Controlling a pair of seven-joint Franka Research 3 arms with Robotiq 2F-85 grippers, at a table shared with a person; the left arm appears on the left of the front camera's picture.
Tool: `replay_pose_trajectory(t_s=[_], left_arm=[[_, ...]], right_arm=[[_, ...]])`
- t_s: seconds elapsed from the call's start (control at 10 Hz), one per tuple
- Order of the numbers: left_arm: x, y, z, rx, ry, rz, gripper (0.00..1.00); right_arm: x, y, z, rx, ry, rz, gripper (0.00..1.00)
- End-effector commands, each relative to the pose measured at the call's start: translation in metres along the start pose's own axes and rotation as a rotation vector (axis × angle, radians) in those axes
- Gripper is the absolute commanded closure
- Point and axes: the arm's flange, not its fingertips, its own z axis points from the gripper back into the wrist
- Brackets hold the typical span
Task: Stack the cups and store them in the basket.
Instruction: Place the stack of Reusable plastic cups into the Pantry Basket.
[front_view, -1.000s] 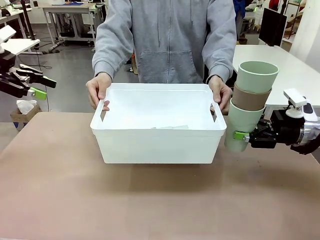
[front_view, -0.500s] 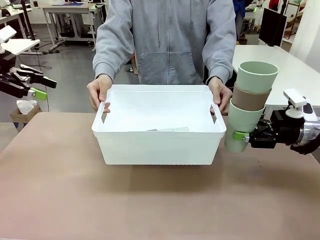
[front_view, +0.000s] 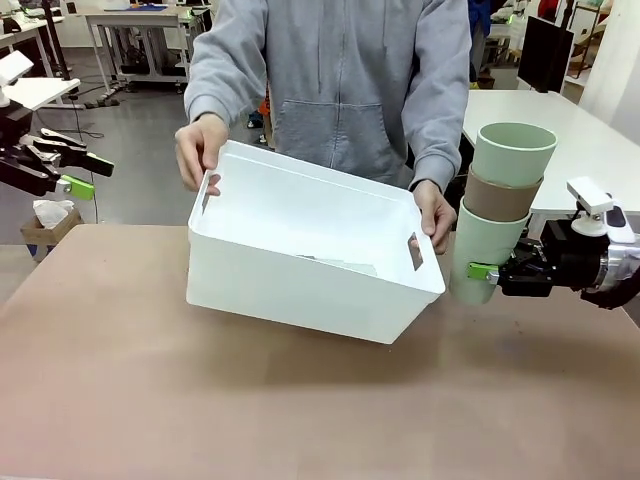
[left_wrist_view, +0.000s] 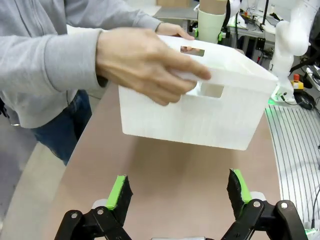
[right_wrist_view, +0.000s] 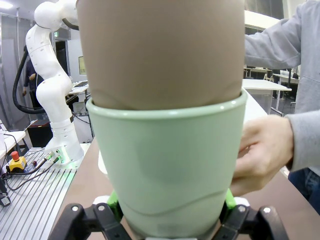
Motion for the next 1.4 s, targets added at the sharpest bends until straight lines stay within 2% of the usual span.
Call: replay_pose_trajectory(t_s=[0.0,1.0,1.3], left_arm=[[0.001,-0.001,0.002,-0.004,0.008,-0.005,0.00],[0.001,-0.001,0.002,-0.004,0.008,-0.005,0.00],[0.001,-0.001,0.002,-0.004,0.008,-0.005,0.00]], right_arm=[[0.005,0.000,-0.001,0.003,-0.004,0.011,0.16],[0.000,0.000,0.000,0.000,0.000,0.000,0.16],[0.082,0.010,-0.010,-0.110,0.123,0.046,0.16]])
